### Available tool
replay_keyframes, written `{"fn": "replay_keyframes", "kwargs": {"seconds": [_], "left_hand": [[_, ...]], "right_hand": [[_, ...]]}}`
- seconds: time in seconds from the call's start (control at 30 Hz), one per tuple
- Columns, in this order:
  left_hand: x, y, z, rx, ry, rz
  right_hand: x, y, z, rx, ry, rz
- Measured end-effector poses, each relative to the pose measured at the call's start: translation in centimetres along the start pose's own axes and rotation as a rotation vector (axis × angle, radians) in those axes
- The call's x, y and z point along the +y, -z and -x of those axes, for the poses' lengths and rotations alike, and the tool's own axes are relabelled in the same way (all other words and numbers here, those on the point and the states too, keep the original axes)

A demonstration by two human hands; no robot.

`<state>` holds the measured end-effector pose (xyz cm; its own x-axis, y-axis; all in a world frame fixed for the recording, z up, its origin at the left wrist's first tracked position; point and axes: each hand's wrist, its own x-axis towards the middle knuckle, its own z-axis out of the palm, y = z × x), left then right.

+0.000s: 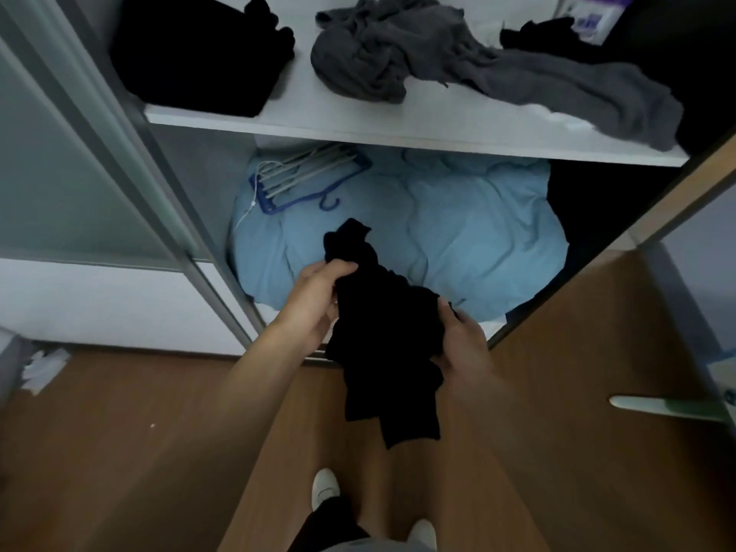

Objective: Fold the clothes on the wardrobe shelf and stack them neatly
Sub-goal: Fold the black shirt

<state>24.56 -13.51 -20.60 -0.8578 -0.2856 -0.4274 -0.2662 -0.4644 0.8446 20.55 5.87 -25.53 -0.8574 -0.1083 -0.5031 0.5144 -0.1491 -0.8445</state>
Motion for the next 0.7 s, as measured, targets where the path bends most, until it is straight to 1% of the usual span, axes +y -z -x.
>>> {"fn": "replay_keyframes", "kwargs": {"seconds": [0.07, 0.13, 0.2, 0.27, 0.3, 0.37, 0.4, 0.43, 0.47, 0.57, 0.6, 0.63, 0.7], "left_hand": [[-0.7, -2.0, 0.9, 0.018, -0.022, 0.033], [-1.7, -4.0, 1.8, 0.04, -0.034, 0.011], [-3.1, -5.6, 2.5, 0.098, -0.036, -0.023], [-4.5, -6.4, 3.2, 0.183, -0.032, -0.06], [-5.2, -6.5, 3.5, 0.199, -0.034, -0.066], [-6.1, -6.7, 4.3, 0.158, -0.054, -0.055], [-6.3, -6.9, 4.7, 0.126, -0.065, -0.046], [-6.4, -7.1, 5.0, 0.101, -0.071, -0.043], [-6.4, -7.3, 5.4, 0.092, -0.075, -0.059], [-6.1, -7.5, 5.9, 0.152, -0.088, -0.143], [-6.0, -7.5, 6.2, 0.16, -0.101, -0.163], [-5.8, -7.7, 6.6, 0.15, -0.117, -0.158], [-5.2, -8.0, 7.3, 0.104, -0.138, -0.102]], "right_hand": [[0.5, 3.0, 0.1, 0.014, -0.016, 0.094], [1.1, 6.0, 0.0, -0.008, -0.022, 0.22], [1.9, 8.7, 0.0, -0.049, 0.003, 0.354], [3.3, 11.0, 0.1, -0.158, -0.022, 0.483], [4.1, 12.0, 0.3, -0.244, -0.059, 0.566], [5.8, 13.9, 1.0, -0.461, -0.13, 0.731], [6.4, 14.6, 1.3, -0.519, -0.122, 0.789], [6.6, 15.1, 1.5, -0.517, -0.082, 0.812], [6.5, 15.4, 1.7, -0.474, -0.026, 0.796], [4.2, 15.1, 1.4, -0.296, 0.152, 0.648], [3.1, 14.8, 1.2, -0.269, 0.213, 0.614], [2.1, 14.5, 1.1, -0.269, 0.269, 0.587], [0.3, 13.5, 1.1, -0.353, 0.321, 0.539]]}}
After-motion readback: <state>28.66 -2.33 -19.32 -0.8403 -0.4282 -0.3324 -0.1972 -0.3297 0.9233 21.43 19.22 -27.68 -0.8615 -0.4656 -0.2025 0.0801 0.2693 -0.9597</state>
